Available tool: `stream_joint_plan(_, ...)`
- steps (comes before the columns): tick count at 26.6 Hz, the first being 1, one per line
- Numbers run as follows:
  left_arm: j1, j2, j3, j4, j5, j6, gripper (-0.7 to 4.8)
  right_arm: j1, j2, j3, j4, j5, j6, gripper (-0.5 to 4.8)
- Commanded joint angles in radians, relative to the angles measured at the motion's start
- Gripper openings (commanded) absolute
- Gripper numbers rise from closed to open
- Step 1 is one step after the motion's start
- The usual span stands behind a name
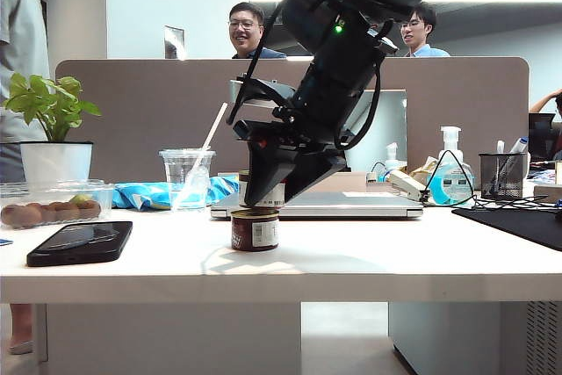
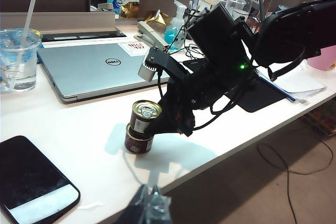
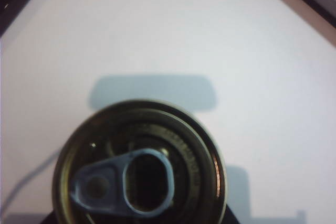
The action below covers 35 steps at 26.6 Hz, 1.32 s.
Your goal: Stack a can of tomatoes on the right onto the can of tomatoes on the left.
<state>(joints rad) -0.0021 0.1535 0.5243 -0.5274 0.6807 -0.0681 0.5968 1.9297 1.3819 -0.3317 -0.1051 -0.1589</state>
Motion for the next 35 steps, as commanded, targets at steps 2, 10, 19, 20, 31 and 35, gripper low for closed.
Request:
stream_joint_plan(2,0.002,0.001,0.003,0.011,0.004,0.001,-0.02,0.014,-0.006,0.005,0.018,-0.005,-0.004,2.12)
stream_joint_plan(10,0.002,0.001,0.003,0.011,0.004,0.001,-0.02,0.015,0.013,0.005,0.020,-0.002,-0.004,2.72)
stream_joint_plan(19,0.002,0.001,0.003,0.011,0.005,0.001,-0.02,0.015,0.019,0.005,0.019,-0.002,-0.003,3.92)
stream_joint_plan(20,0.002,0.001,0.003,0.011,0.004,0.001,-0.02,0.015,0.019,0.005,0.019,-0.002,-0.003,3.93)
stream_joint_plan(31,0.002,0.001,0.003,0.012,0.004,0.001,-0.02,0.060,-0.061,0.006,-0.103,0.040,-0.006,4.51)
stream_joint_plan(35,0.002,0.001,0.003,0.013,0.004,0.001,-0.02,0.066,-0.137,0.006,-0.159,0.009,-0.014,1.68)
